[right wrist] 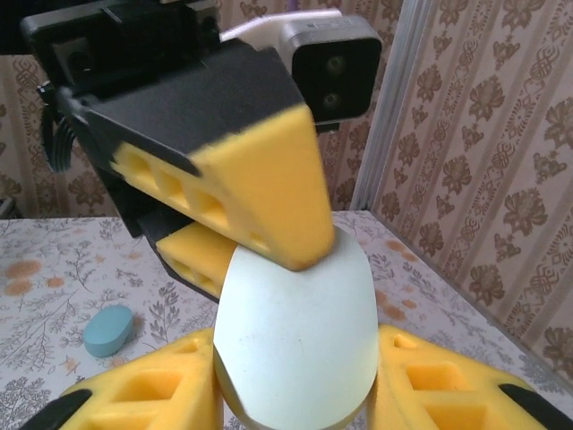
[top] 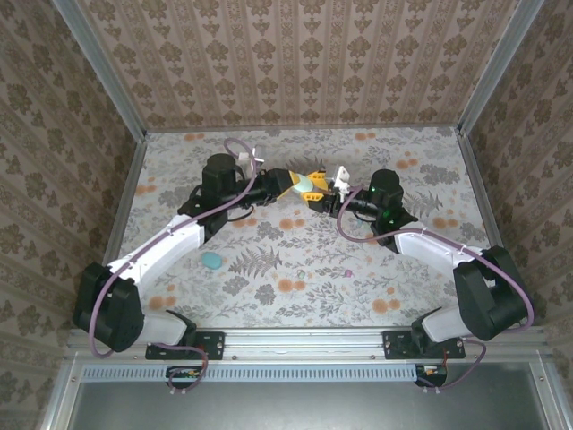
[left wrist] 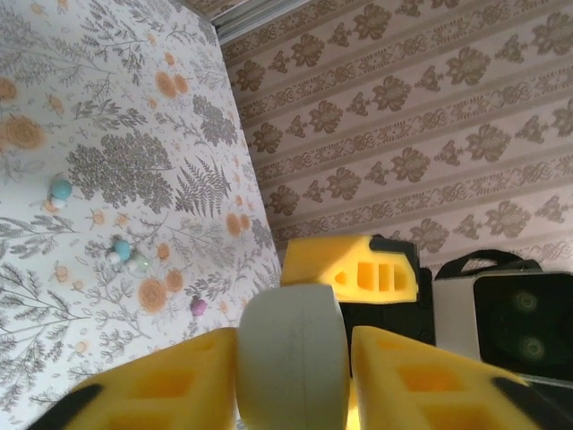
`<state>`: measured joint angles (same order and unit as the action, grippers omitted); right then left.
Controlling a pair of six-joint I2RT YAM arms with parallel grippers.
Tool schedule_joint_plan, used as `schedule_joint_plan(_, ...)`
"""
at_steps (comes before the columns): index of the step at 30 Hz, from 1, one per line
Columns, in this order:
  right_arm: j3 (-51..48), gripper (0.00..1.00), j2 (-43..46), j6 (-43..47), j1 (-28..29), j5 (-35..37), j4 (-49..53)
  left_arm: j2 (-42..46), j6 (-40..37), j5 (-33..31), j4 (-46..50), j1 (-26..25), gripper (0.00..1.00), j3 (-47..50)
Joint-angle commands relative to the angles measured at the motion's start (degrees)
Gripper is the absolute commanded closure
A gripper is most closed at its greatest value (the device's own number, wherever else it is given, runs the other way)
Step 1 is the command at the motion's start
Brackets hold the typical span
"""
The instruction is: Insert wireless bluetooth earbuds into charging case
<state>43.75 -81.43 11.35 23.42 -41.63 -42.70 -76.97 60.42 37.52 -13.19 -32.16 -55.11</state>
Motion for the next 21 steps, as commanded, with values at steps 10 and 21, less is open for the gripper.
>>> schedule_joint_plan(10, 13.1, 0.71, -1.8, 0.9, -4.2, -24.9, 24.1, 16.7, -55.6, -4.1, 2.8, 2.2, 0.21, 9.0)
schedule_joint_plan(21, 18.0, 0.69, -2.5, 4.2, -3.7, -28.3, 31.1, 10.8, -63.7, 13.9, -6.0, 6.5, 0.23, 9.0)
